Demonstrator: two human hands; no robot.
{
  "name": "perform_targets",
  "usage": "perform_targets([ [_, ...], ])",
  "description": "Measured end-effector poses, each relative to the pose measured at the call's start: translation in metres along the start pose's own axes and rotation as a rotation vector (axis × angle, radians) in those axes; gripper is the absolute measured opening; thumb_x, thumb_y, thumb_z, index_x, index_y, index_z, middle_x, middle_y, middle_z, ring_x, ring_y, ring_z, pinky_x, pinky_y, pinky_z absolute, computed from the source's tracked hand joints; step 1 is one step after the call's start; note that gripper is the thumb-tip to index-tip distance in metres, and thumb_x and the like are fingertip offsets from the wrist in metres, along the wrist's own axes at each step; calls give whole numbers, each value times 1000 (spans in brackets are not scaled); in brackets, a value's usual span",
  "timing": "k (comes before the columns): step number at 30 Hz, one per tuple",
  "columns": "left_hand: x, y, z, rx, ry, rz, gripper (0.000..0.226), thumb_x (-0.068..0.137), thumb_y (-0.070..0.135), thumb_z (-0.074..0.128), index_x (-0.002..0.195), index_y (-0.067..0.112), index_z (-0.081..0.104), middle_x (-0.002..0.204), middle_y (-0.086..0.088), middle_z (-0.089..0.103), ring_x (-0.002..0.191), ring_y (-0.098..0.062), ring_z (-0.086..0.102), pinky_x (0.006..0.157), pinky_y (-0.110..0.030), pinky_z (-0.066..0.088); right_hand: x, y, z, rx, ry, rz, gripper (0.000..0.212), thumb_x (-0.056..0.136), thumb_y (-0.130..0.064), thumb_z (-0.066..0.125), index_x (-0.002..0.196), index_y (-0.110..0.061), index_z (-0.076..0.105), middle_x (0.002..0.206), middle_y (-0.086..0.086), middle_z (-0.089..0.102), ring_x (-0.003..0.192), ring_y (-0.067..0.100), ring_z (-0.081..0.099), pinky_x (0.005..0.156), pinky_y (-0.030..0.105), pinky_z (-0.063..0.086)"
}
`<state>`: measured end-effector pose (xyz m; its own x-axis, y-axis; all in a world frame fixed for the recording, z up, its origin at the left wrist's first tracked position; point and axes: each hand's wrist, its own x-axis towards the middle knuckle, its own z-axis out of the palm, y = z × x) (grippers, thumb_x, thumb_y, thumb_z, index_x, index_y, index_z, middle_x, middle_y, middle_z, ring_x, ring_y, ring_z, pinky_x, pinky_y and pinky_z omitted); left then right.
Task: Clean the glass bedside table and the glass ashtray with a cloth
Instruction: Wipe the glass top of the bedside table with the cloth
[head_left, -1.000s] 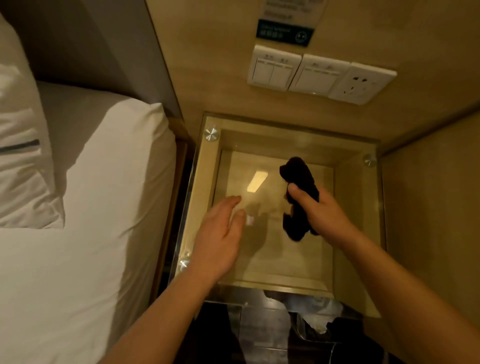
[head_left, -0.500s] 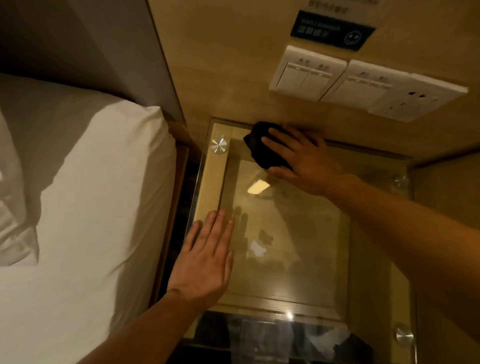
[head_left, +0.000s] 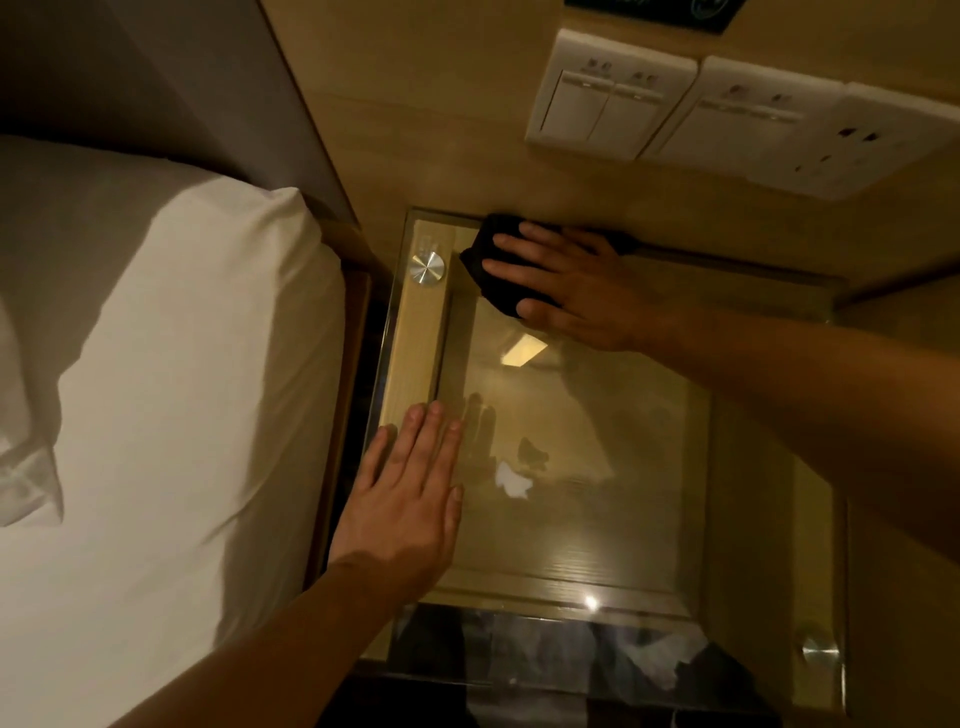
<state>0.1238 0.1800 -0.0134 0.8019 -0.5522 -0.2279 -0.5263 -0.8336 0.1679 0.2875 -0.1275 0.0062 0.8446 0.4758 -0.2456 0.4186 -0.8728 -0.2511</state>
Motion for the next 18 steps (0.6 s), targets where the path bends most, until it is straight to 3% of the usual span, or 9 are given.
perform_targets([
  [8,0,-1,2,-28,31,-4,67,108,42,19,167,12,12,176,-10,6,163,-23,0,129,-50,10,-35,-23,15,6,24,-20,56,107,-56,19,161,-42,18,172,-12,16,159,15,7,120,50,16],
  [18,-2,-1,5,-23,111,20,65,109,40,23,166,10,17,175,-11,12,163,-23,5,129,-51,14,-81,-67,38,5,-31,-59,56,108,-55,22,162,-42,17,173,-11,14,160,16,4,122,46,8],
])
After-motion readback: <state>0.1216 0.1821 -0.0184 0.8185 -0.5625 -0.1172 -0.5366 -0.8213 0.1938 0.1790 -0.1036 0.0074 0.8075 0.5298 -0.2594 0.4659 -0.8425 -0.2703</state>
